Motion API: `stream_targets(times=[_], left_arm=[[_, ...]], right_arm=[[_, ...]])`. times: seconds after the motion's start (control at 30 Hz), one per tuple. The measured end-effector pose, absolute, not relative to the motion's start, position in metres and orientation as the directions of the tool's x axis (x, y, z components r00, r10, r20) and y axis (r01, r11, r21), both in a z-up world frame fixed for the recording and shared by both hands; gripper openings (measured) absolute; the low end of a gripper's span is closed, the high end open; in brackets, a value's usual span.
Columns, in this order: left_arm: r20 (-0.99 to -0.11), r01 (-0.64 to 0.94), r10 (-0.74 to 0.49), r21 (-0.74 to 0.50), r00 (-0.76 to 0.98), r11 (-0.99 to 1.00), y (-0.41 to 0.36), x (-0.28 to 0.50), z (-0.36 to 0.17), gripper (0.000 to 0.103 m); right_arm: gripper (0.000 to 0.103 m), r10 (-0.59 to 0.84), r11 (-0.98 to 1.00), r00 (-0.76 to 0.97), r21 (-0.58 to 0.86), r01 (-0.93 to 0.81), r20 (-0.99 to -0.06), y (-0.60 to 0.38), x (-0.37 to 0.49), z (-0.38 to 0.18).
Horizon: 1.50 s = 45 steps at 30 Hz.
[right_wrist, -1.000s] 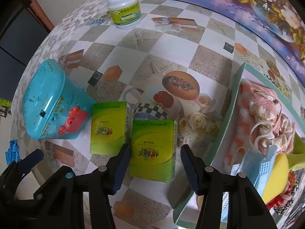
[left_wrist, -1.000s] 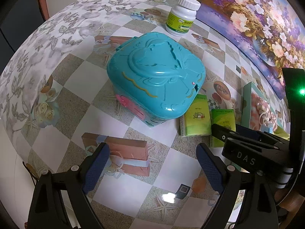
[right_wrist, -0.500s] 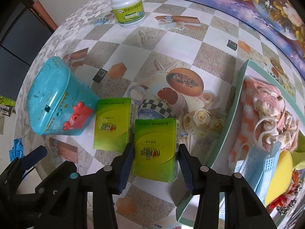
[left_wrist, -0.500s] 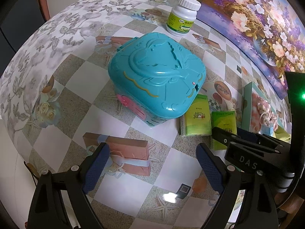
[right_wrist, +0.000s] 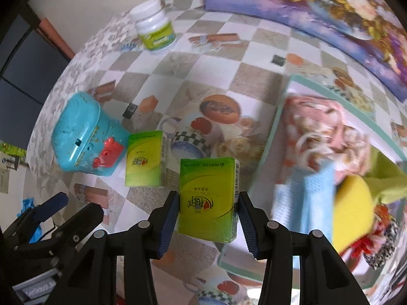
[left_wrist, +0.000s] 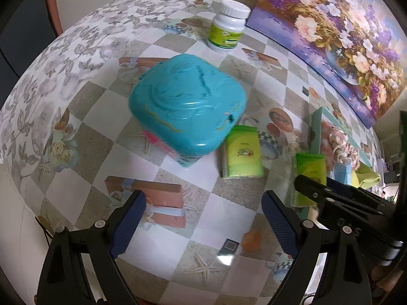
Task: Organize soft objects
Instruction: 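Grasp a green tissue pack with the right gripper while the left gripper grasps the other pack, then carry both green tissue packs over the tray with both grippers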
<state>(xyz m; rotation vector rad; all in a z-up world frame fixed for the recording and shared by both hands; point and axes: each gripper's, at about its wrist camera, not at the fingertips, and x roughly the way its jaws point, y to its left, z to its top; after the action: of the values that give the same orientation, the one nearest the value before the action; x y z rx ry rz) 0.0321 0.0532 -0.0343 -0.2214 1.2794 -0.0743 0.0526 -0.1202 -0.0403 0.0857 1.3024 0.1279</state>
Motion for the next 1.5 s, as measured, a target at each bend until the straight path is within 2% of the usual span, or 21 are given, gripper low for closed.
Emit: stream_targets(times=[0.43, 1.03, 1.2, 1.23, 1.5], left_arm=[[-0.945, -0.013, -0.204, -0.214, 0.256, 0.977, 0.008, 0.049, -0.039, 0.09], [-0.967, -0.025, -0.041, -0.048, 0.25, 0.998, -0.022, 0.076, -0.07, 0.066], [-0.967, -0.027, -0.001, -0.008, 0.256, 1.0, -0.022, 0.081, -0.075, 0.054], [-0.968, -0.029, -0.001, -0.009, 0.252, 1.0, -0.022, 0.082, -0.077, 0.049], [-0.963, -0.035, -0.079, -0.09, 0.257, 0.995, -0.01, 0.078, -0.073, 0.048]], right_arm=[[0.049, 0.116, 0.98, 0.371, 0.168, 0.11, -0.921, -0.179, 0.024, 0.004], [0.049, 0.134, 0.966, 0.433, 0.216, 0.145, -0.891, -0.203, 0.013, 0.019], [0.049, 0.134, 0.962, 0.443, 0.224, 0.158, -0.887, -0.208, 0.011, 0.022], [0.049, 0.134, 0.961, 0.444, 0.226, 0.16, -0.886, -0.209, 0.011, 0.022], [0.049, 0.13, 0.959, 0.451, 0.228, 0.169, -0.883, -0.214, 0.008, 0.025]])
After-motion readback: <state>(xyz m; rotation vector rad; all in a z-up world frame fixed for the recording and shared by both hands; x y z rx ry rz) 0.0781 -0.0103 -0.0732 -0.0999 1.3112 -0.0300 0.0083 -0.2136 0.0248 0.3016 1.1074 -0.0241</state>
